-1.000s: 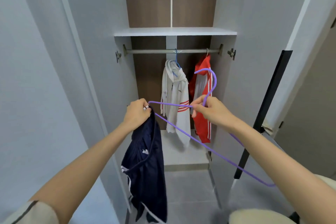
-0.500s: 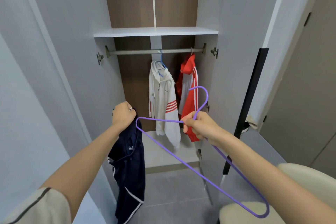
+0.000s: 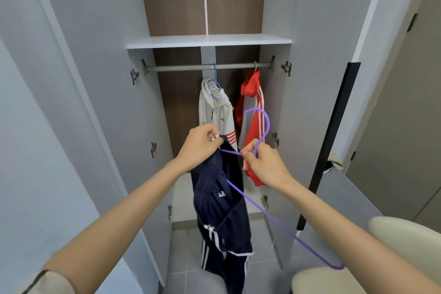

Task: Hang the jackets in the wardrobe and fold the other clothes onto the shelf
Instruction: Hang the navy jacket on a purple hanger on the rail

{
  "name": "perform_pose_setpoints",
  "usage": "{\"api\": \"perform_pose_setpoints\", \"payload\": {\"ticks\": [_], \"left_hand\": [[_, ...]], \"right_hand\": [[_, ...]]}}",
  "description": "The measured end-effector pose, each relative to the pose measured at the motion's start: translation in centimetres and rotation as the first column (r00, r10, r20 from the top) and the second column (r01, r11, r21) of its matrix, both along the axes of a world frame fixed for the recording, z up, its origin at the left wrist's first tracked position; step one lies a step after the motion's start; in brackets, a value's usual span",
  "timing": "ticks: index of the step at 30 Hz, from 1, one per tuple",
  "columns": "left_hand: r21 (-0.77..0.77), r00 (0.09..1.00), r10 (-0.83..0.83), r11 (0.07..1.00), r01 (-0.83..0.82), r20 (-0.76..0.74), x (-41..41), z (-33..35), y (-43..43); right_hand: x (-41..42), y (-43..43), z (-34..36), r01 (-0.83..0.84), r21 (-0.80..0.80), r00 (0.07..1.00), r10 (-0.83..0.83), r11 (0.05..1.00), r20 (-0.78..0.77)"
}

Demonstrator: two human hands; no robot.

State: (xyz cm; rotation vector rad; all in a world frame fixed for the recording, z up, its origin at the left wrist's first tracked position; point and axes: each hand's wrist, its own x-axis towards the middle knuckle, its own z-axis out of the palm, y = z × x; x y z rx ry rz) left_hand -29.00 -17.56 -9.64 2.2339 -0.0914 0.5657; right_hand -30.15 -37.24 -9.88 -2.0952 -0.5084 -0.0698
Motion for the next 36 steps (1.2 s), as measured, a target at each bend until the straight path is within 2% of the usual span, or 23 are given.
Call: {"api": "perform_pose_setpoints", "payload": {"ticks": [2, 4, 6, 7, 9, 11, 14, 17, 19, 21, 23, 24, 26, 28, 31, 34, 36], "left_hand": [[0.038, 0.998, -0.058, 0.998, 0.057, 0.011, -0.6, 0.3, -0.7], [0.220, 0.992, -0.098, 0.972, 0.078, 0.081, -1.1, 1.1, -1.0], [0.427, 0.972, -0.158, 0.901, 0.071, 0.172, -1.1, 2.1, -1.1], [0.476, 0.965, -0.199, 0.874, 0.098, 0.168, -1.1, 2.5, -1.1], [0.480, 0.954, -0.291, 0.849, 0.220, 0.078, -1.0, 3.1, -1.1], [0.524, 0.945, -0.319, 0.819, 0.233, 0.078, -0.9, 2.9, -1.2], [0.538, 0.960, -0.259, 0.827, 0.165, 0.104, -0.8, 2.5, -1.9], [0.503, 0.973, -0.168, 0.862, 0.068, 0.157, -0.5, 2.4, -2.8], [0.465, 0.974, -0.040, 0.883, -0.071, 0.224, -0.4, 2.6, -2.7], [0.422, 0.962, 0.063, 0.889, -0.175, 0.266, -0.2, 2.6, -2.2], [0.400, 0.955, 0.121, 0.888, -0.225, 0.270, -0.2, 2.6, -1.6], [0.392, 0.955, 0.131, 0.890, -0.231, 0.265, -0.1, 2.5, -1.4], [0.366, 0.960, 0.142, 0.903, -0.225, 0.241, -0.1, 2.3, -1.2], [0.328, 0.966, 0.155, 0.919, -0.218, 0.207, -0.1, 2.3, -1.3], [0.258, 0.968, 0.184, 0.940, -0.224, 0.168, -0.4, 2.8, -1.0], [0.142, 0.975, 0.181, 0.970, -0.199, 0.130, -1.4, 3.7, 0.0], [0.083, 0.977, 0.183, 0.978, -0.192, 0.105, -2.2, 3.8, 1.1]], "right_hand": [[-0.2, -0.4, 0.2, 0.016, 0.089, 0.999, -0.020, 0.996, 0.046], [-0.4, -1.1, 0.5, 0.033, 0.172, 0.997, -0.045, 0.985, 0.065], [-0.6, -2.0, 1.0, 0.037, 0.243, 0.996, -0.057, 0.969, 0.074], [-0.6, -2.4, 1.3, 0.028, 0.281, 0.995, -0.052, 0.959, 0.080], [-0.6, -3.3, 1.9, -0.013, 0.353, 0.995, -0.023, 0.935, 0.098], [-0.6, -4.1, 2.5, -0.058, 0.389, 0.994, 0.016, 0.919, 0.111], [0.4, -4.7, 2.8, -0.032, 0.353, 0.995, -0.003, 0.935, 0.100], [1.6, -5.2, 2.0, 0.150, 0.333, 0.976, -0.193, 0.931, 0.100], [1.5, -5.7, 1.0, 0.286, 0.321, 0.913, -0.359, 0.903, 0.195], [0.7, -5.9, -0.1, 0.239, 0.355, 0.876, -0.358, 0.904, 0.324], [0.1, -5.6, -1.6, 0.078, 0.245, 0.903, -0.173, 0.966, 0.394], [-0.2, -5.1, -2.6, -0.008, 0.136, 0.929, -0.043, 0.991, 0.367], [-0.9, -3.6, -4.6, -0.165, -0.069, 0.966, 0.175, 0.984, 0.190], [-1.2, -1.8, -6.8, -0.308, -0.173, 0.951, 0.308, 0.935, -0.029], [-0.9, 0.2, -9.6, -0.406, -0.283, 0.914, 0.377, 0.869, -0.153], [0.3, 0.9, -10.9, -0.329, -0.390, 0.944, 0.311, 0.860, -0.110], [1.2, 0.4, -11.3, -0.235, -0.492, 0.964, 0.265, 0.838, -0.008]]}}
